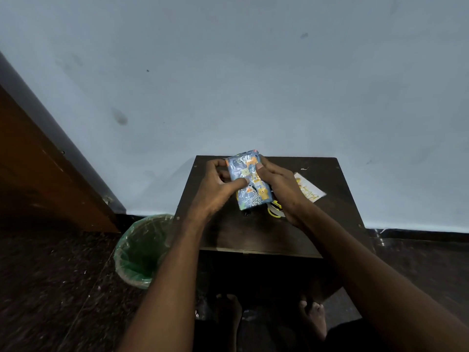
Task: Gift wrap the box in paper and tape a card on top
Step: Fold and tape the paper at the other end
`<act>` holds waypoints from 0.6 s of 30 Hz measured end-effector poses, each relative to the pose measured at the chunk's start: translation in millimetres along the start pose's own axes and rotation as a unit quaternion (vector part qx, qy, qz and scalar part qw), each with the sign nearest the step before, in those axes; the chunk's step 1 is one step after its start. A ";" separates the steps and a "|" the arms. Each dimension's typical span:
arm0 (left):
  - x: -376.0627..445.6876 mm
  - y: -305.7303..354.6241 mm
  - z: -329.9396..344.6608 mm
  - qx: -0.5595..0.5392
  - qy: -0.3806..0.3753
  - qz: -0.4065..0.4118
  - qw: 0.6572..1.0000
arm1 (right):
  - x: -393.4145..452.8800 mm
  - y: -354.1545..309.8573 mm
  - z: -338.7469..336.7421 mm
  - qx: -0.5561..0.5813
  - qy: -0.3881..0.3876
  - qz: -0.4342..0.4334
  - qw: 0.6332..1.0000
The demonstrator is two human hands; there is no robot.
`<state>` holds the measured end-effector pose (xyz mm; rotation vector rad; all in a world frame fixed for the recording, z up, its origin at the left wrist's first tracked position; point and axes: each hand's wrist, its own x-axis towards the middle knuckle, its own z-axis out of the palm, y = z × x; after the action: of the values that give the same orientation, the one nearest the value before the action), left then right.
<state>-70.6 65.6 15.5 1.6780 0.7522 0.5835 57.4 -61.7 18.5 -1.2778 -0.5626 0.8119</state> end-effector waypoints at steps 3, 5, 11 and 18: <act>3.4 -1.0 3.9 0.013 0.010 -0.003 1.000 | 2.8 3.7 -1.7 -0.010 0.001 -0.001 1.000; 5.2 0.0 8.3 0.012 0.017 -0.016 1.000 | 3.9 4.1 -3.0 -0.019 0.011 -0.002 1.000; 12.7 4.8 3.3 -0.057 0.022 -0.047 0.997 | 8.0 -1.0 -6.5 -0.015 0.036 -0.008 0.999; 4.9 3.3 18.9 -0.003 0.068 -0.067 0.995 | -0.6 5.2 -0.5 -0.056 0.023 -0.032 0.998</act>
<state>-53.1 56.3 14.3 1.5800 0.9538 0.6084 56.4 -62.1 13.4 -1.3705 -0.6148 0.7047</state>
